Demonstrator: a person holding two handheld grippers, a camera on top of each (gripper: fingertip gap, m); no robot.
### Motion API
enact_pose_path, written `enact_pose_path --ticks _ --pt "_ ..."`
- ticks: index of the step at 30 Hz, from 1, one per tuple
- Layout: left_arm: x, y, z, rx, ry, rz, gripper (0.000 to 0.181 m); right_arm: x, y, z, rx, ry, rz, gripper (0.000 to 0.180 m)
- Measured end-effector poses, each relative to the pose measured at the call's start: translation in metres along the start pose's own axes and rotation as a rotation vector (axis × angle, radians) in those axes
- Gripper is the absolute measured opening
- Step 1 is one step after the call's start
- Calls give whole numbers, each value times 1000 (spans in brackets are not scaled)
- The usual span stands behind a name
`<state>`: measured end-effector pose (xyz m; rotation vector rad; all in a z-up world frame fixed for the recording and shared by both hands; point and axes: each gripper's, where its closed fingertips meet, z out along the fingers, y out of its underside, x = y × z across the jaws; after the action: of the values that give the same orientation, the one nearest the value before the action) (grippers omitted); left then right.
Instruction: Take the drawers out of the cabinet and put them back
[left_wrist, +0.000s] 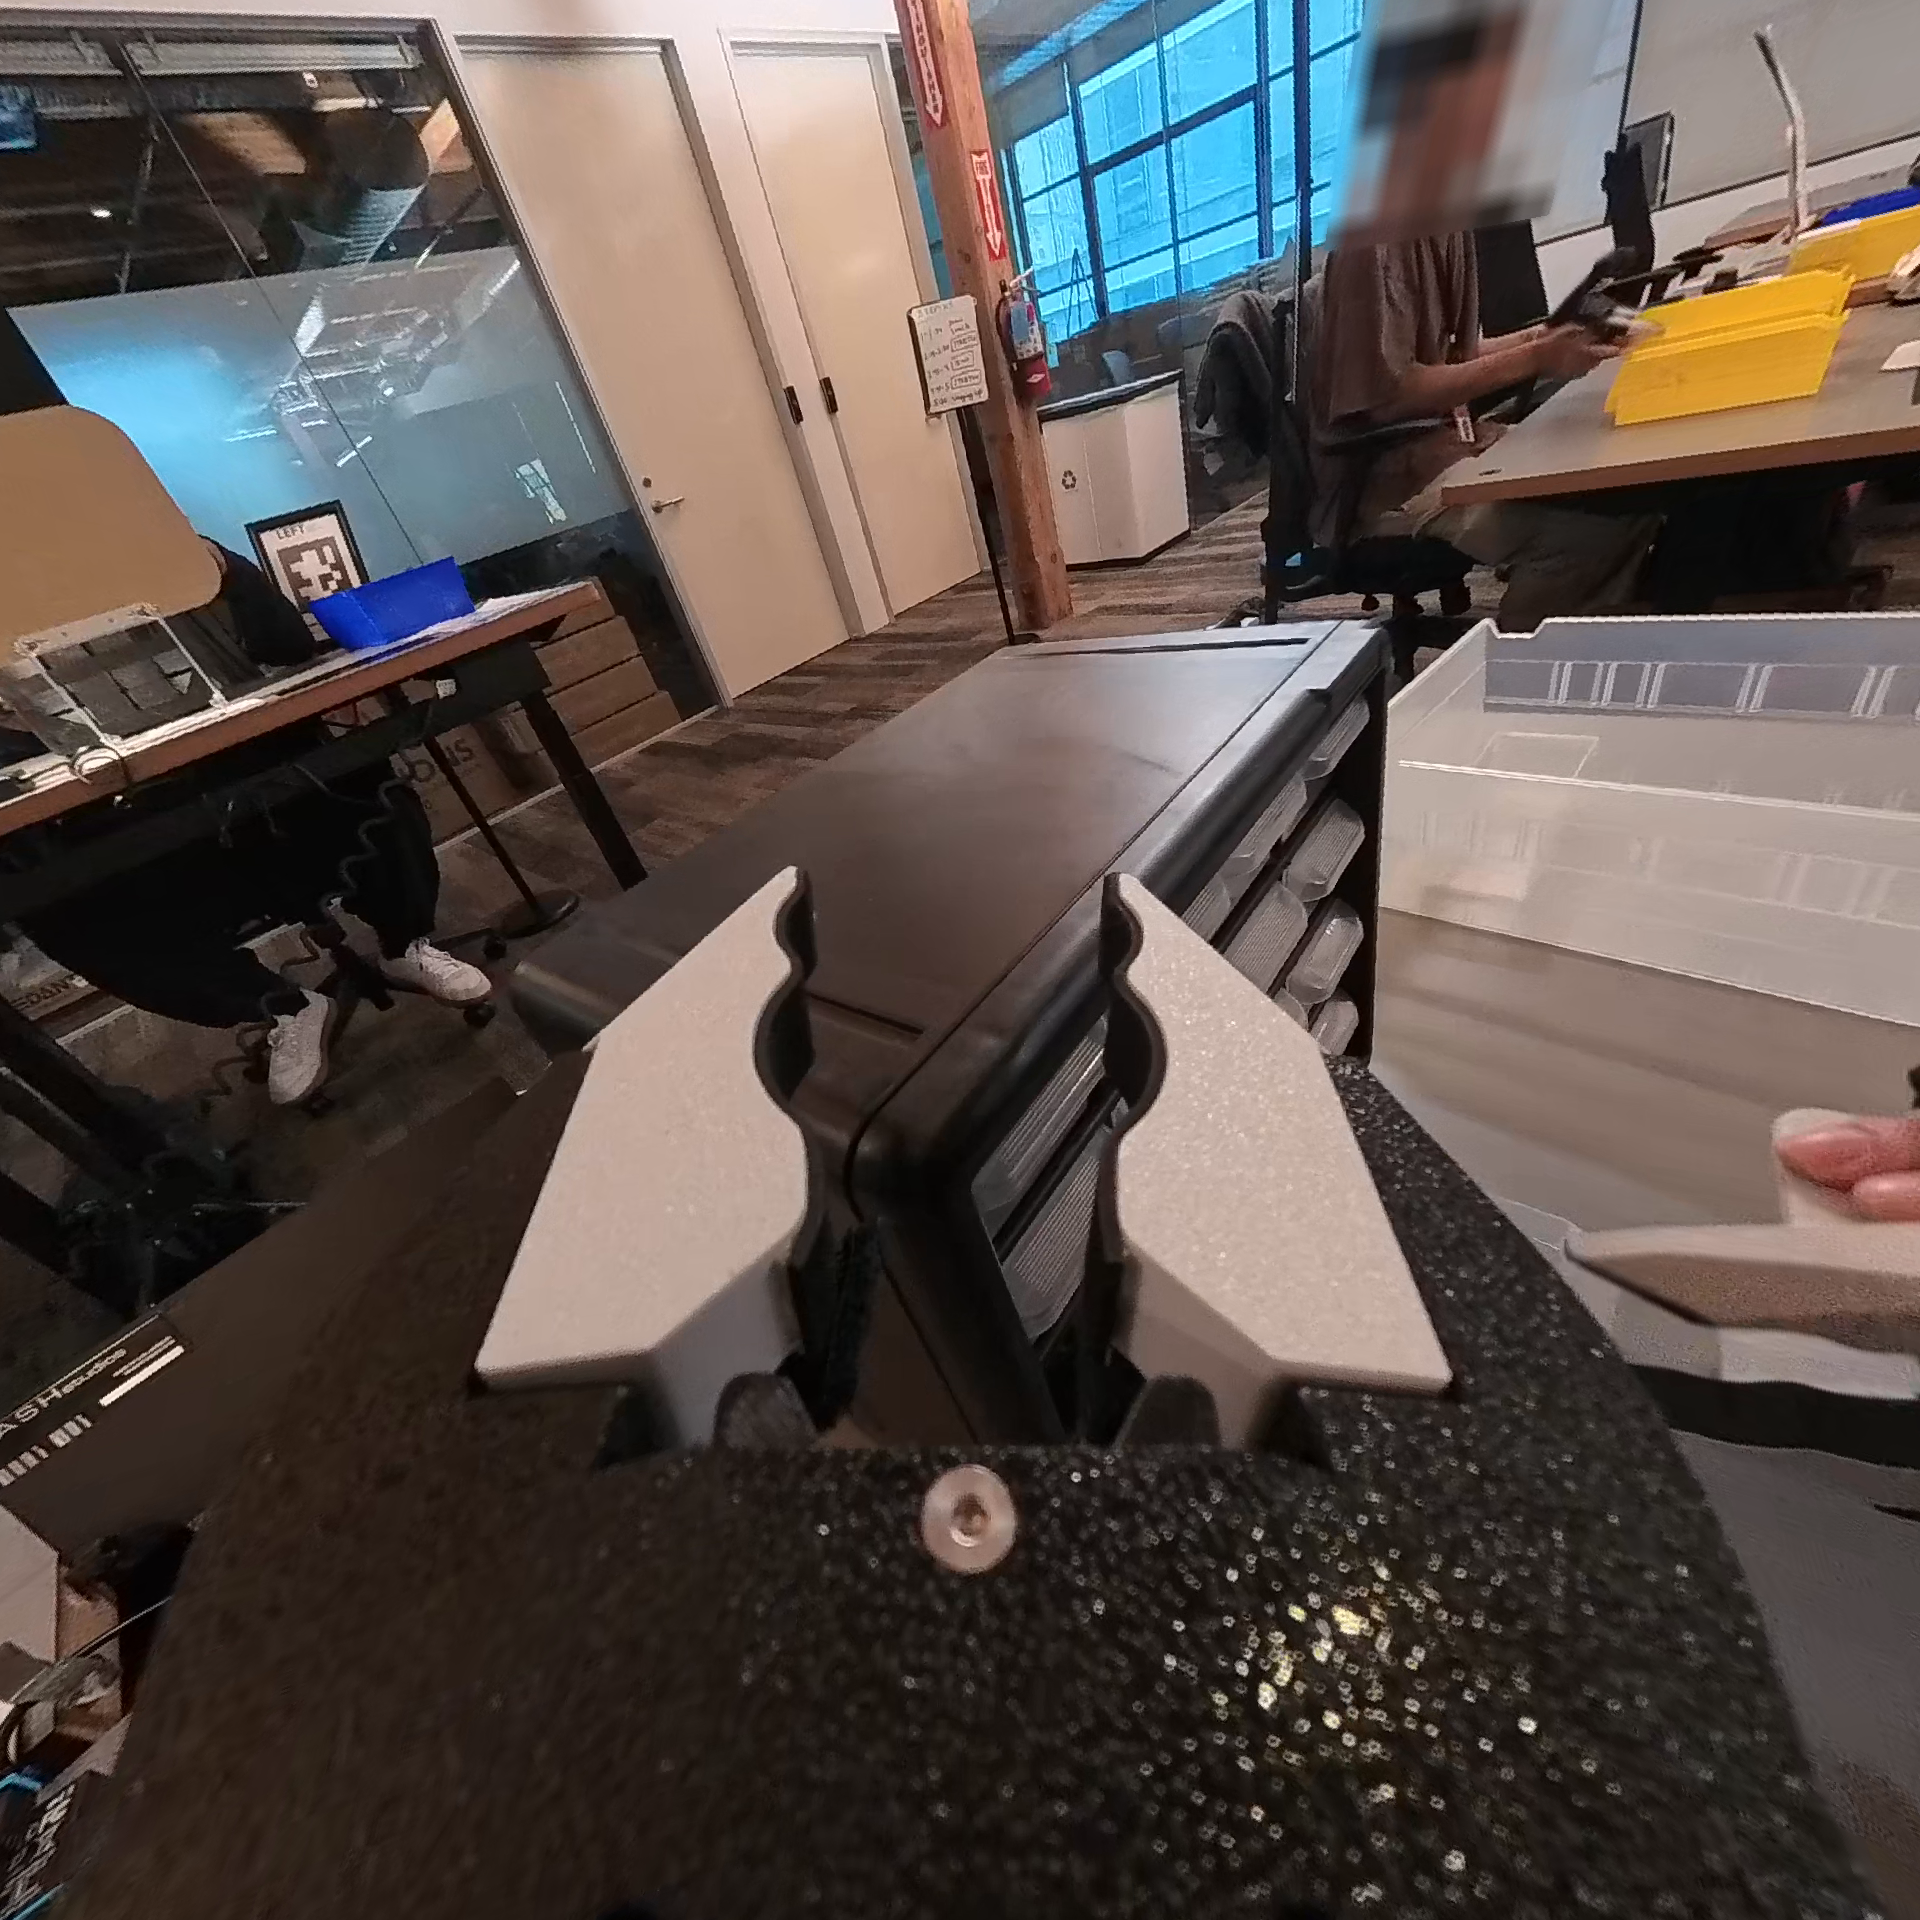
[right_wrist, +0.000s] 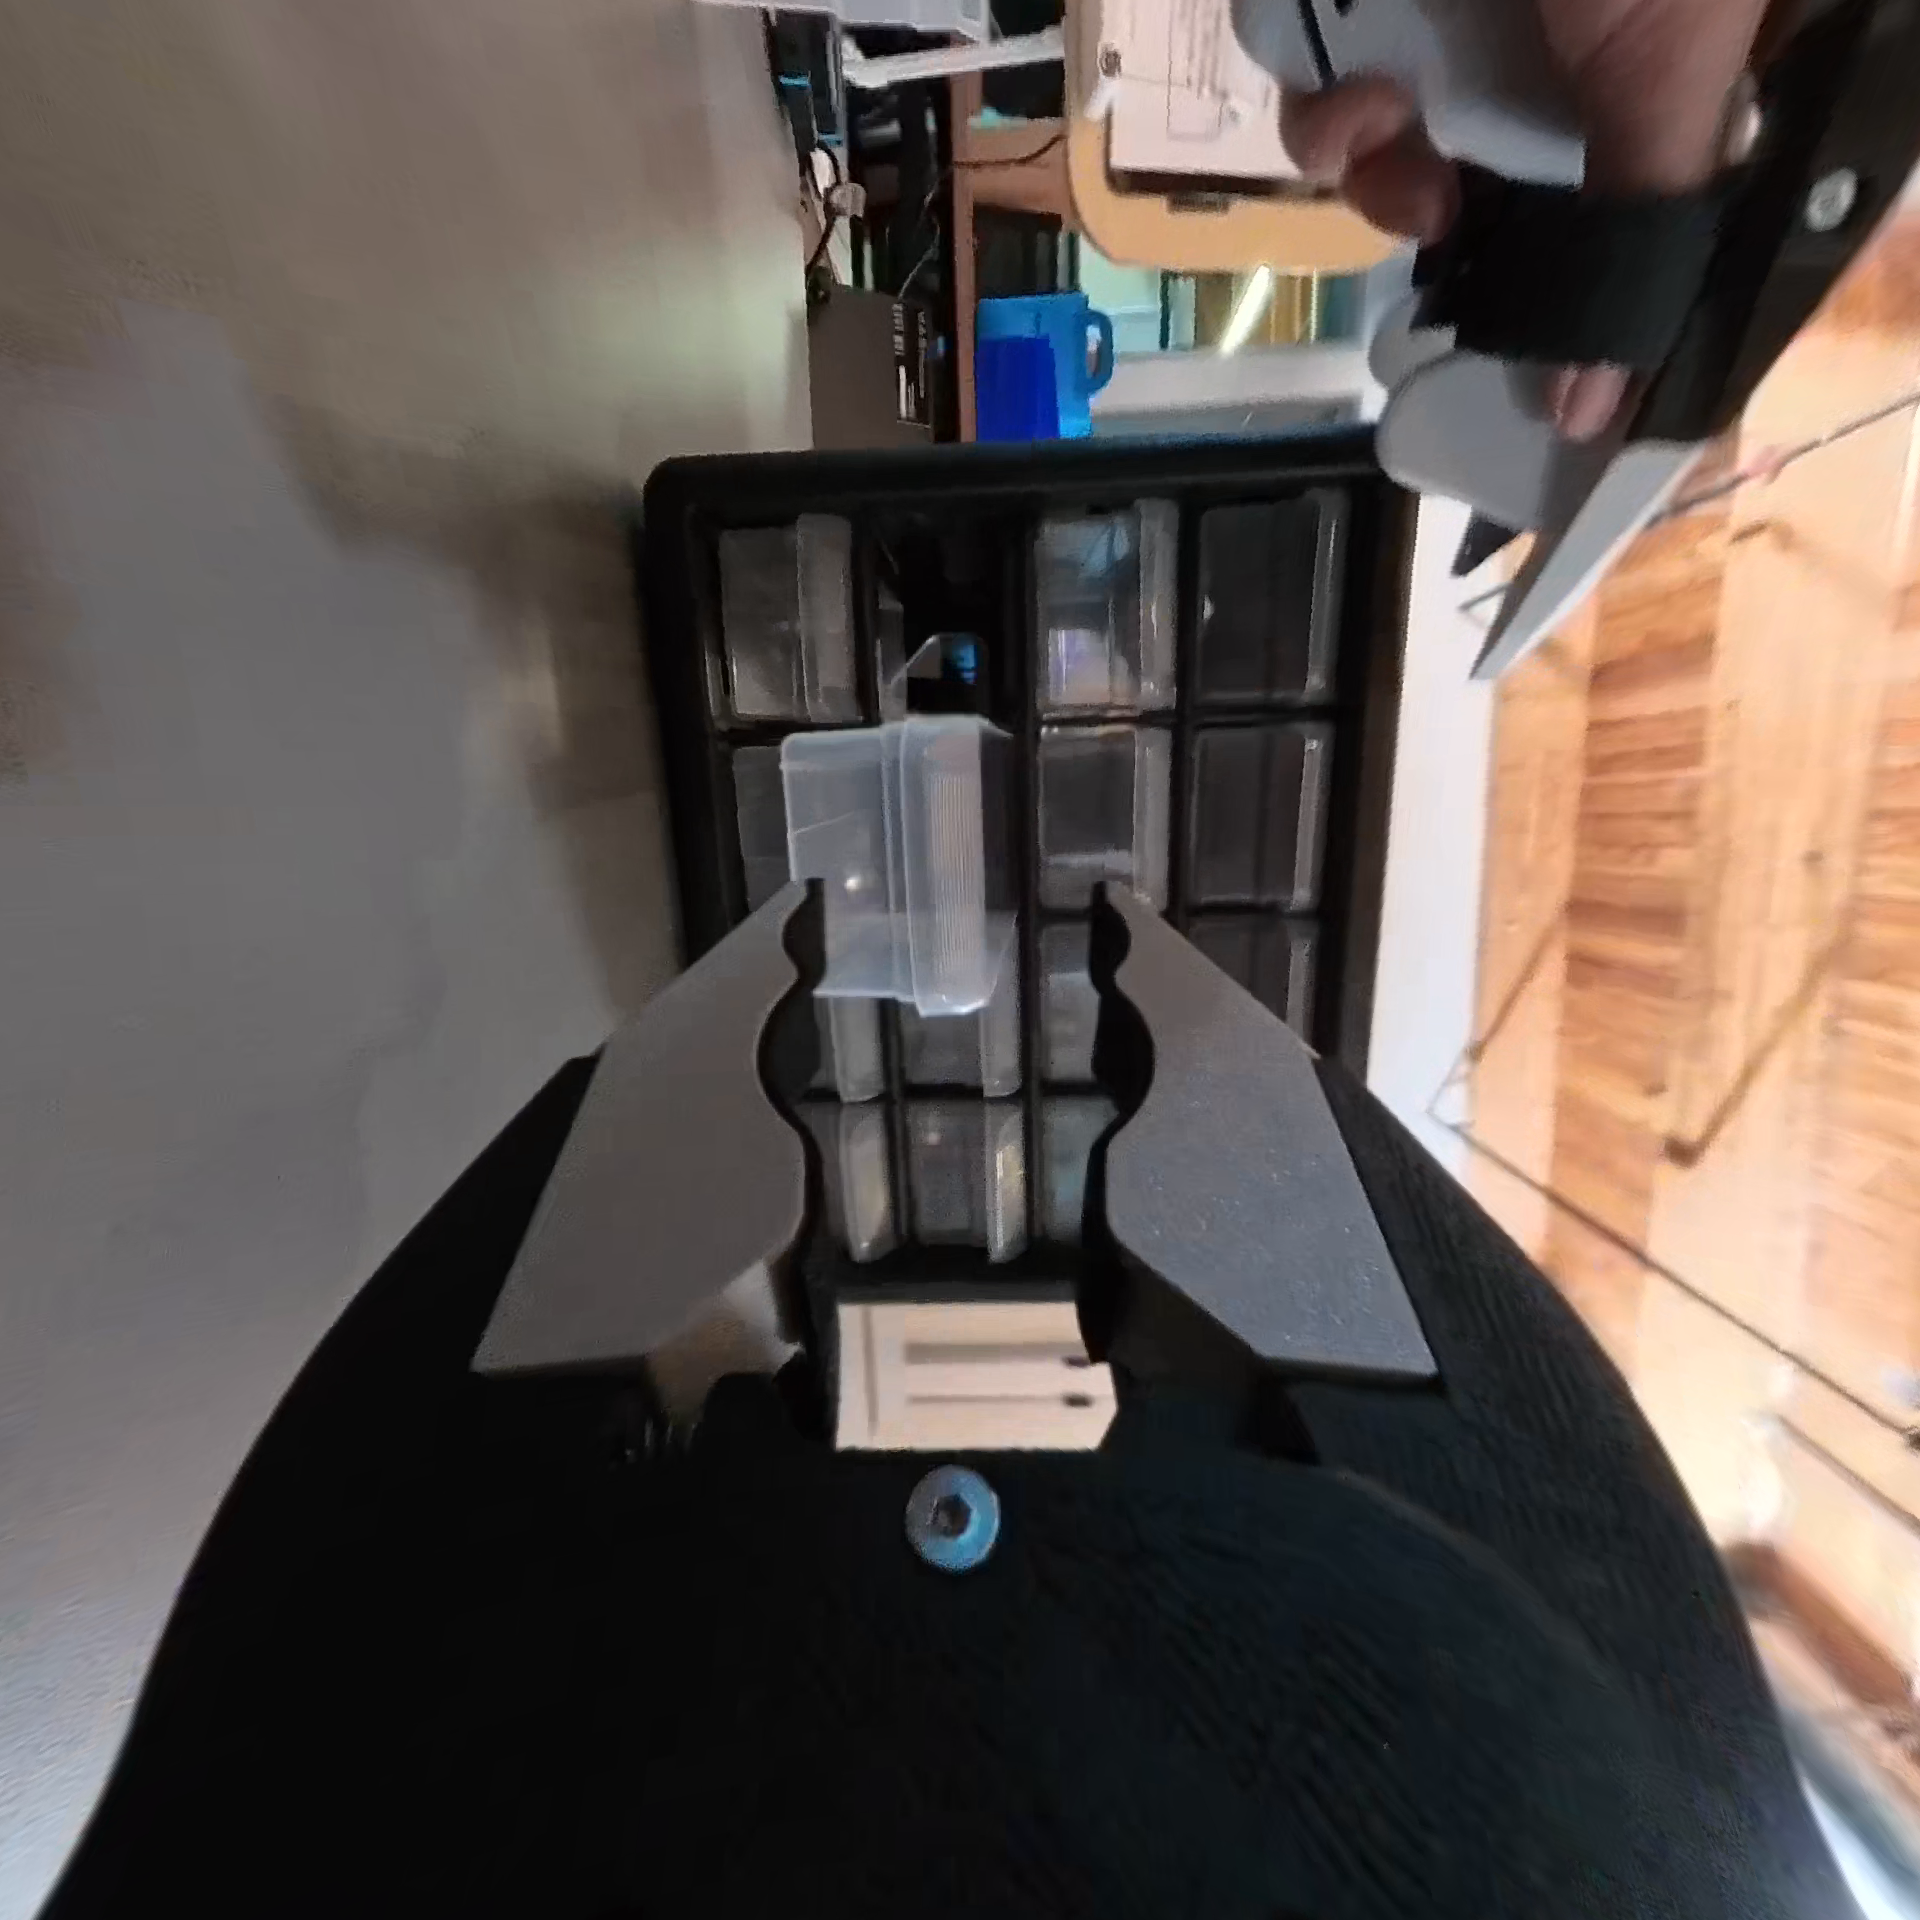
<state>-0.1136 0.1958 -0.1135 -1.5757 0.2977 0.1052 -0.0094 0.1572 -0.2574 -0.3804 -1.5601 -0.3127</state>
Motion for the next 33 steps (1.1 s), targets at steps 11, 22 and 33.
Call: enact_pose_path --ticks 11,22,33 --pt "-1 -4 -3 26 12 -20 53 24 19 -8 -107 -148 1192 122" --pt "1 -4 -1 11 9 -15 53 -17 2 49 -391 -498 1343 136" --pt "5 -3 1 0 12 4 53 -23 13 54 -604 -598 1284 86"
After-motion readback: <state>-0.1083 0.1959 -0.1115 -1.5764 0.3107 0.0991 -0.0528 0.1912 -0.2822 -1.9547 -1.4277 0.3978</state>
